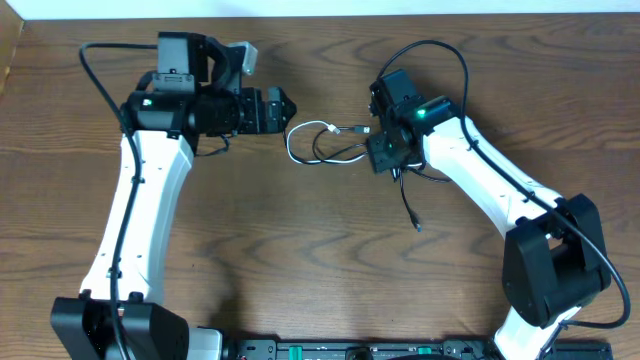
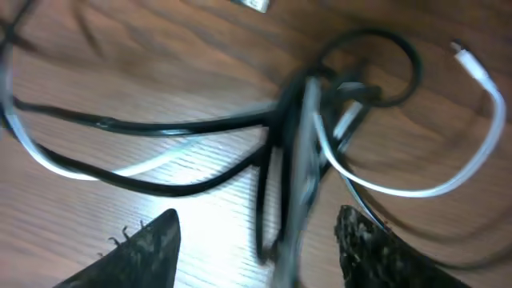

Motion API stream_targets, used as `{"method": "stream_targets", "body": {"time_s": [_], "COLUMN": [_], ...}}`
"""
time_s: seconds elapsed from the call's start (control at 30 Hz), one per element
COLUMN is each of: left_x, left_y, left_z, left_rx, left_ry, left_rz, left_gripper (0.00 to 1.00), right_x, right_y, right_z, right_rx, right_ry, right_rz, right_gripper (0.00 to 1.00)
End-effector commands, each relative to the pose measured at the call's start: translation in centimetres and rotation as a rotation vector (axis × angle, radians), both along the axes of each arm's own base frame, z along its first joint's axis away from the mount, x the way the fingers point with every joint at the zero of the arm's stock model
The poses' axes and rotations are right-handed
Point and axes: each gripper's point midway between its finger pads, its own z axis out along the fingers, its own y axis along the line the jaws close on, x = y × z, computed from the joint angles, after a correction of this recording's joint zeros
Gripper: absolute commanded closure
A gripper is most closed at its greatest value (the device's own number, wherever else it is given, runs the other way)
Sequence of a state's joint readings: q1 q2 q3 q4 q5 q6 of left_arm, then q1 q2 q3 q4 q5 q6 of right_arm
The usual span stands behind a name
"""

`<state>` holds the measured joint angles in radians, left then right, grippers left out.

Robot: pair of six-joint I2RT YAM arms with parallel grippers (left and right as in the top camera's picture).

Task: Untangle cables

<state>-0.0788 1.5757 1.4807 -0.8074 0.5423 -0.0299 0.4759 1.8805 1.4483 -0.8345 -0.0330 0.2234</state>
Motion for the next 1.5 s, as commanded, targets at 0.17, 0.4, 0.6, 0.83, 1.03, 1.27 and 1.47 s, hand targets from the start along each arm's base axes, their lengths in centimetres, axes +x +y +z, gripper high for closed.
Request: {"method": "stream_targets", "body": {"time_s": [0.17,0.4,0.6,0.83,1.03,1.27,1.47], "left_x": [-1.8,-2.7,-3.5,-2.7,-0.9,0.3,-1.8], "left_y": [-5.5,-11.2,-18.5,-21.1,-20.5,-20.2,-22.5], "left_z": [0.3,-3.1,-8.4,-14.3,-17.8,-16.7,-10.5], "left_rx": [-0.011,0.003,0.025,0.101,0.166,0.18,-0.075], "left_ry": [0.009,0.179,0.239,0.251,0.214,0.139,0.19], "left_rz": [-0.106,0.08,0.044,0.126,0.225,0.183,-0.119], "left_gripper": [0.0,0.11,0.21,0.28,0.35,0.93,0.93], "right_x": [4.9,8.0,7.6,7.1,6.8,6.4,4.9], "right_y": [-4.0,-15.3,-18.5,-18.4,-18.1,-17.7,-11.9], "right_z": [6.2,6.5,6.2,5.9,5.8,5.6,8.2], "right_rx": [0.329,0.361,0.35,0.325,0.317,0.32,0.537], "right_ry": [-0.035,-0.073,-0.06,-0.055,-0.046,-0.037,-0.098], "right_rz": [-0.17,-0.507,-0.575,-0.518,-0.499,-0.448,0.033], "right_gripper": [0.39,0.4,0.39,0.38,0.38,0.39,0.36]}}
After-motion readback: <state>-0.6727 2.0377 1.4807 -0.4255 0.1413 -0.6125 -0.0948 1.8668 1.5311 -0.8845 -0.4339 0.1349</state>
